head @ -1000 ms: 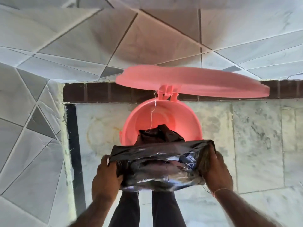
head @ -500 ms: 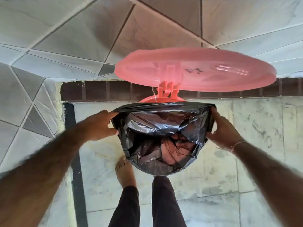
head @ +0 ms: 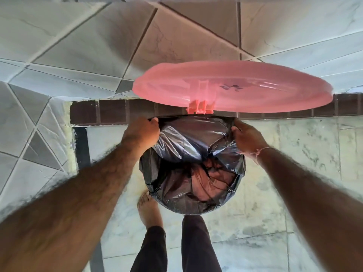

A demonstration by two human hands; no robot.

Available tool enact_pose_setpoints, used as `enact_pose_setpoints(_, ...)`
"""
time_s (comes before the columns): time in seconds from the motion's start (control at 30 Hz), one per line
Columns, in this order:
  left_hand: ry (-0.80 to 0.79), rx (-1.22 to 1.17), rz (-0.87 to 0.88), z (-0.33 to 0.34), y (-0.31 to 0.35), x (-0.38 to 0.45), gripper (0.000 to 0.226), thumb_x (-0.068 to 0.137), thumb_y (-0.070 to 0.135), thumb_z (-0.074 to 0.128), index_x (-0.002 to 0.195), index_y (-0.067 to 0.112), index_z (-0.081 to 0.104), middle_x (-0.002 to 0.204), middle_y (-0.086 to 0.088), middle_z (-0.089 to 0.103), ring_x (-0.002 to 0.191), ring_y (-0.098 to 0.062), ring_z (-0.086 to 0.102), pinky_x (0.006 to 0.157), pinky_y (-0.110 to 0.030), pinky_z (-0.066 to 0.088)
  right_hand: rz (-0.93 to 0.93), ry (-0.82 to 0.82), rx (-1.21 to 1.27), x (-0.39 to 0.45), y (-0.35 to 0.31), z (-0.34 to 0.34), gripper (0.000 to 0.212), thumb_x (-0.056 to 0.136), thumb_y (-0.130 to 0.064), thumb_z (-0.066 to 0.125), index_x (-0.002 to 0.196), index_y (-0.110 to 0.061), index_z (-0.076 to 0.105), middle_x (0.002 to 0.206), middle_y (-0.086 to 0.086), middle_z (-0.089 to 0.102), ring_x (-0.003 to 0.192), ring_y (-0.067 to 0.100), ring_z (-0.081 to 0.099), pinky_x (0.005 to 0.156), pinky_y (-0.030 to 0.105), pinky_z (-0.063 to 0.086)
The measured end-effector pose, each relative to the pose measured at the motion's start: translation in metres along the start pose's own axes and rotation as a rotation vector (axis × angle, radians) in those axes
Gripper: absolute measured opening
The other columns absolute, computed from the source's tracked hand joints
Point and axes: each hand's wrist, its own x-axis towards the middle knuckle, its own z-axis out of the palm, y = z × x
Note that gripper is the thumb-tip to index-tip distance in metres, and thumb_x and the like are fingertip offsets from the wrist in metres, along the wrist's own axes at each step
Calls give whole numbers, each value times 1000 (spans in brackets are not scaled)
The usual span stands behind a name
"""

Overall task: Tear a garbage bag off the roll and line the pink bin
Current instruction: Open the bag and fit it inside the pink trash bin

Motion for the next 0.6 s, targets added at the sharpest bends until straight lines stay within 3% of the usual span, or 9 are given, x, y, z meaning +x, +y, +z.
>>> enact_pose_setpoints(0.13, -96, -8, -46, 7, -12, 3, 52, 98, 41, 33, 110, -1, 62, 112, -27, 64, 103, -42, 62, 79, -39, 47, 134, -167, 312, 2, 13, 6, 62, 97, -56, 35, 96, -5, 71, 99, 9, 71, 89, 24, 65, 79, 31, 50)
enact_pose_setpoints(0.2, -155, -99, -102, 6, -20, 2, 50, 95, 44, 39, 108, 2, 64, 109, -23, 65, 100, -39, 63, 87, -40, 53, 247, -219, 484, 4, 24, 7, 78, 88, -69, 36, 103, -1, 71, 104, 14, 73, 95, 29, 67, 91, 39, 51)
enact_pose_setpoints(0.27, -201, -155, -135, 2, -31, 1, 48, 92, 46, 45, 105, 4, 64, 108, -17, 68, 99, -35, 64, 93, -45, 54, 251, -131, 491, 3, 35, 8, 77, 83, -71, 40, 104, -4, 71, 104, 15, 73, 97, 31, 68, 96, 46, 50)
enact_pose_setpoints(0.33, -190, -9, -8, -6, -38, -2, 41, 95, 37, 44, 104, 2, 65, 105, -17, 68, 100, -36, 65, 91, -43, 54, 177, 10, 343, 1, 46, 11, 63, 85, -60, 45, 88, -2, 71, 87, 12, 73, 84, 29, 67, 84, 40, 53)
enact_pose_setpoints(0.4, -149, 126, 123, -11, -44, -8, 32, 96, 24, 43, 107, 6, 67, 104, -15, 69, 98, -36, 65, 83, -37, 53, 19, 71, 83, -7, 55, 10, 40, 91, -36, 50, 81, -2, 70, 80, 13, 72, 77, 28, 64, 71, 31, 46)
enact_pose_setpoints(0.5, -125, 335, 275, -18, -53, -22, 23, 88, 15, 49, 100, 16, 69, 97, -13, 72, 82, -34, 67, 71, -37, 57, -189, 44, -117, -16, 66, 3, 24, 89, -14, 50, 95, -11, 73, 94, 10, 74, 87, 25, 66, 79, 33, 51)
enact_pose_setpoints(0.6, -48, 624, 394, -17, -50, -37, 20, 88, 14, 52, 102, 21, 65, 97, -6, 72, 87, -30, 69, 78, -38, 56, -515, -1, -524, -23, 77, -5, 17, 82, -13, 60, 94, -12, 72, 91, 8, 71, 86, 29, 67, 75, 37, 51)
